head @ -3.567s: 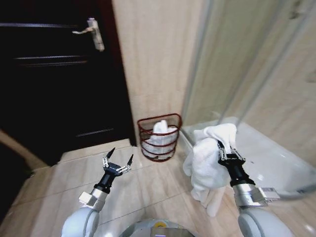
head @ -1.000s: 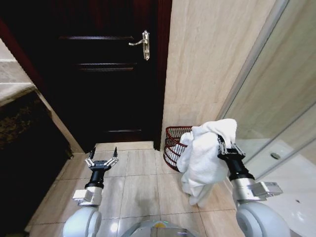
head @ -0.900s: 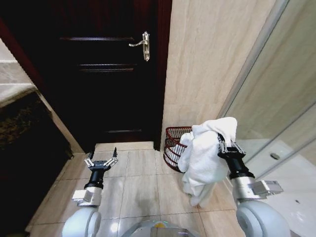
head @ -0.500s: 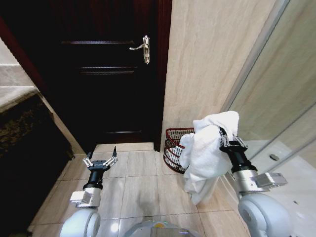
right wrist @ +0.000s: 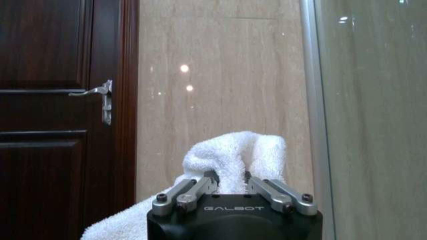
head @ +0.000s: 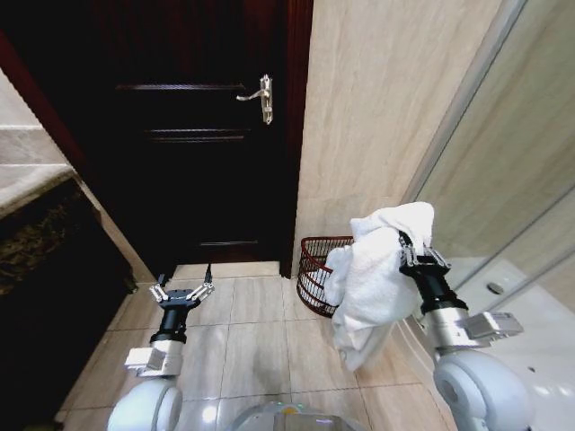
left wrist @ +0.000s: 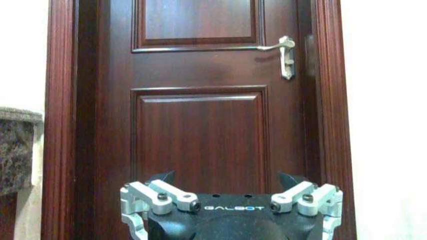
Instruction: Discard the used towel into the hamper.
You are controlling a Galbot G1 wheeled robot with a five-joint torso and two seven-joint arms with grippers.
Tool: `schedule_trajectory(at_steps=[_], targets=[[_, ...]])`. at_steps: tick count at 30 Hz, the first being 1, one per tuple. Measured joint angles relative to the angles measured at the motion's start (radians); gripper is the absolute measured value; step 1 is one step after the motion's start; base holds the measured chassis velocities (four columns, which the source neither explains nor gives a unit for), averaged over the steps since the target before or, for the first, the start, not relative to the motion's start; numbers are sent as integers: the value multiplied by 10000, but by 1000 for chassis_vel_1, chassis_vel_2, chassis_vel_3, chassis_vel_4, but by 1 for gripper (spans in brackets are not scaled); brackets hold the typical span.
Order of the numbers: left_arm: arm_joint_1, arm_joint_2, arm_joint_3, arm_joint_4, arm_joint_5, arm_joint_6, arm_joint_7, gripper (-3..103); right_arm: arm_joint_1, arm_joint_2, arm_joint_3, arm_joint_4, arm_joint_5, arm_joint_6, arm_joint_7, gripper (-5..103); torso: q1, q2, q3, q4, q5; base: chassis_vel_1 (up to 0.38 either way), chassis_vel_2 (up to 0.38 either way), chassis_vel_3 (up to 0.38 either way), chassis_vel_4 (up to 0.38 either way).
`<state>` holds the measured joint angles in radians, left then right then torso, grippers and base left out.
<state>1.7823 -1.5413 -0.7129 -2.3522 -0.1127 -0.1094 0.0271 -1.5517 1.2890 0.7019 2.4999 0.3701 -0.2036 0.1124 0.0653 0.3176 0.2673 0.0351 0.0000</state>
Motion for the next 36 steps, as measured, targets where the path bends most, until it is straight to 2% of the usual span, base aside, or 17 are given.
schedule_trajectory(at_steps=[36], targets=[[26,-172,93,-110,207,-163,-31,100,-29,104,332,0,54,6,-257,14,513,1423,910,0,0,0,0,0,0]])
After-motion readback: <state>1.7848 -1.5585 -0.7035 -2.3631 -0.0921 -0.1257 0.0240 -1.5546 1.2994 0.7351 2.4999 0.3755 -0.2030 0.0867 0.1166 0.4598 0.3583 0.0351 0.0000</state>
